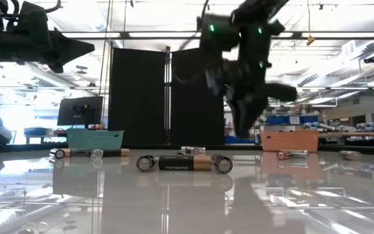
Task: Sort batteries
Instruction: Put the black battery into the orange bin
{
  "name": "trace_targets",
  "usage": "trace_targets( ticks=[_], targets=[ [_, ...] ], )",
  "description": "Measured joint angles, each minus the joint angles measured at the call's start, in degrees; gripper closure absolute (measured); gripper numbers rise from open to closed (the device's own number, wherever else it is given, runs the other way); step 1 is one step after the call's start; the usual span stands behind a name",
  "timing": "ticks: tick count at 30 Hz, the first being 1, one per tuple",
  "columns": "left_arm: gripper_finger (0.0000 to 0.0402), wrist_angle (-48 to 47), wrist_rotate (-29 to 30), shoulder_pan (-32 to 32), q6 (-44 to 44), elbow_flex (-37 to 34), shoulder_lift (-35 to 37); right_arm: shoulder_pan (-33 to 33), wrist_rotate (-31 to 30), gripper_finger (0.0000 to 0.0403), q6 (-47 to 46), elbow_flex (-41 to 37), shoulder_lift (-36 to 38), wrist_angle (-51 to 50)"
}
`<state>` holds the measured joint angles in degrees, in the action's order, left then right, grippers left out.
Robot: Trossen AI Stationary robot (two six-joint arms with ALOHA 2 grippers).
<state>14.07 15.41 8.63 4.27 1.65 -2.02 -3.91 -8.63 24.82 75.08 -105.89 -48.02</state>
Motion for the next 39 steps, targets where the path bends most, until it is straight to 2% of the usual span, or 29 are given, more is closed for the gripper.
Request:
trace_targets(
  ticks=[5,11,16,20,26,39],
  targets=[
    [0.0396,-1.3,0.0,0.0,0.0,0.0,0.0,-7.4,-2.0,0.0347,-3.4,2.8,5.4,-5.3],
    [0.0396,-2.8,0.0,0.0,0.0,0.0,0.0,-23.4,-2.0,0.0347,-12.0,0.9,11.3,-8.2],
    [0.0396,-3.0,0.0,0.0,-0.3,0.0,0.0,-36.4,-2.0,0.0347,-15.2,-2.4,11.3,-5.1],
    [0.0396,-3.3,0.0,0.0,-0.4,0.0,0.0,-43.5,0.4,0.0347,-15.9,-5.6,9.6,-1.0],
    [0.0396,-3.3,0.0,0.0,-0.4,0.0,-0.2,-47.3,2.3,0.0346,-16.0,-9.2,8.4,3.0],
    [0.0396,-3.8,0.0,0.0,-1.5,0.0,-0.2,-47.5,2.5,0.0321,-16.1,-10.9,8.4,4.9]
  ],
)
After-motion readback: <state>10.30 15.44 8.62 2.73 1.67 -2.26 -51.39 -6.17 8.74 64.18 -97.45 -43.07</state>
